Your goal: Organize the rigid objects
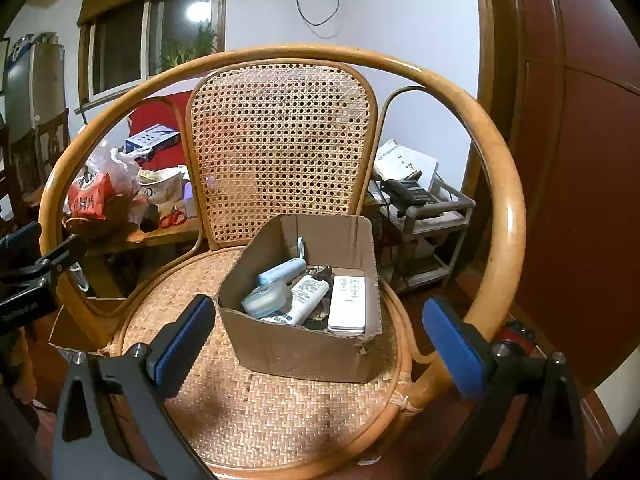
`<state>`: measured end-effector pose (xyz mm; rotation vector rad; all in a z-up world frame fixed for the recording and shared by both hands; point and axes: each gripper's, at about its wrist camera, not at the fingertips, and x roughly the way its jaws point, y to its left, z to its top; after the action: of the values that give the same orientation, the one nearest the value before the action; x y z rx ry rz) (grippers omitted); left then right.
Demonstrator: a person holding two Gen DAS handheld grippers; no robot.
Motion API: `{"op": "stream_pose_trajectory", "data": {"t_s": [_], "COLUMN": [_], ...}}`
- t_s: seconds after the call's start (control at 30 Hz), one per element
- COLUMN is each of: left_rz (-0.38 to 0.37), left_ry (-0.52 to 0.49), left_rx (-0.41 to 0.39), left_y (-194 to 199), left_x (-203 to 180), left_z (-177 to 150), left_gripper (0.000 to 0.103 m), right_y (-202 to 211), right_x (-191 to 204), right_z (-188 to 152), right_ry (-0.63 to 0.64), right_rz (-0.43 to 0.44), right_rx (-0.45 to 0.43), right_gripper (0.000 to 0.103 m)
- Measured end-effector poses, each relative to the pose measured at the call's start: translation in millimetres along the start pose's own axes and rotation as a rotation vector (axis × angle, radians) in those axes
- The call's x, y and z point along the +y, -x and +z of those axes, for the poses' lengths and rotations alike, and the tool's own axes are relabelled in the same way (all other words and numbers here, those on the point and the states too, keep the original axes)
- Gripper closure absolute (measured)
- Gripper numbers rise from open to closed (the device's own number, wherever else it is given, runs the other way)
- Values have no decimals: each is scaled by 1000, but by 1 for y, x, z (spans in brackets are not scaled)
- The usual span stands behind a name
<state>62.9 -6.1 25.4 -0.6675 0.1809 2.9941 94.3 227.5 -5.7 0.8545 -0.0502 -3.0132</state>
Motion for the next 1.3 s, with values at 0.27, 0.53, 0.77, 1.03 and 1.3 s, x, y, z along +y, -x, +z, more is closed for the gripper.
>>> {"op": "stream_pose_trajectory", "data": {"t_s": [0.27,0.53,0.77,1.03,1.3], "left_rz": [12,16,13,-13,-9], "left_ry": [-33,-37,-75,-48,-27], "left_rx": [-2,-1,-26,-24,4], "left_y": [-2,-5,0,1,-3], "left_x": [-9,-11,-16,-10,-4], "left_z": [-1,-1,0,1,1], "left_gripper": [0,0,0,0,0], "right_y": [-4,-2,1,3,4], "right_x": [5,2,1,-1,-2], "right_z": [-1,0,-1,0,1], "right_ry": [19,4,0,1,5], "right_rz": [-6,3,-3,-9,-15], "right_rx": [18,2,-6,-16,-16], "right_gripper": [0,0,0,0,0]}}
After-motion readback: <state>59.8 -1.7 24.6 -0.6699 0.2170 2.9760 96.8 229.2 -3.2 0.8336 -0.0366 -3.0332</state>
